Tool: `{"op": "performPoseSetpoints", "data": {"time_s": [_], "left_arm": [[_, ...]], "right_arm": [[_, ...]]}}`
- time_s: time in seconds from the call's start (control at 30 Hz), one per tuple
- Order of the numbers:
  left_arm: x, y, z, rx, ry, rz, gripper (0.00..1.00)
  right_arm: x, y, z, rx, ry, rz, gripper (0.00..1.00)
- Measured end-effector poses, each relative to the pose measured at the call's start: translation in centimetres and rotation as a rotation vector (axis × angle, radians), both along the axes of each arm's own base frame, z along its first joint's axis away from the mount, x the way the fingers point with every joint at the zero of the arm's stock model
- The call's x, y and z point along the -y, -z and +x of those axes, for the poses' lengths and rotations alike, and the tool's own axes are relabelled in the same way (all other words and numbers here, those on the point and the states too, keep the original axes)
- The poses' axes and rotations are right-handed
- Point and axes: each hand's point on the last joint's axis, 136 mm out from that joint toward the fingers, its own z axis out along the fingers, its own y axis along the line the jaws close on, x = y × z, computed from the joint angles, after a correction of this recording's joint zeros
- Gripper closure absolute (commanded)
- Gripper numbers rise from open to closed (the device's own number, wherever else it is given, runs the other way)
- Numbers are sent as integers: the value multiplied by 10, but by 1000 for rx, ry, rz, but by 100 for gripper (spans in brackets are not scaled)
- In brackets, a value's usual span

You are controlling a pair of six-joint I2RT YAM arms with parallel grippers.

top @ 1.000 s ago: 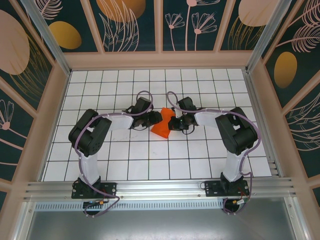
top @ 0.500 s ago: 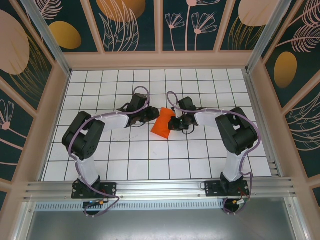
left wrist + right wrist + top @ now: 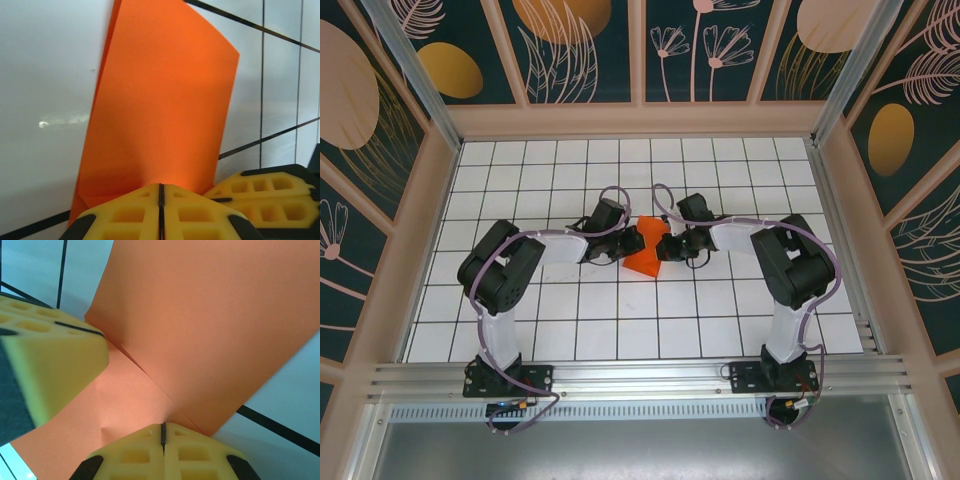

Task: Fold a paper plane with a square sheet of paper (pick it up from the middle)
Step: Fold the triangle a second time at the center of the table.

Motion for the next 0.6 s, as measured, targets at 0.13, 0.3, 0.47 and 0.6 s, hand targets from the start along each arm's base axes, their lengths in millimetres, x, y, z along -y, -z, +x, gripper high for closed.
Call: {"op": "performPoseSetpoints", "data": {"time_s": [0.13, 0.3, 0.47, 0.6], "left_arm": [[-2, 7, -2, -17, -6, 10, 93], [-3, 9, -3, -18, -11, 5, 96], [-3, 10, -4, -6, -18, -10, 97], [-4, 10, -4, 5, -22, -22, 97]], "right_arm": [[1, -1, 1, 2, -5, 6, 94], [2, -3, 3, -8, 10, 22, 92], [-2, -21, 5, -21, 62, 65, 91], [-16, -44, -1, -13, 79, 110, 93]]}}
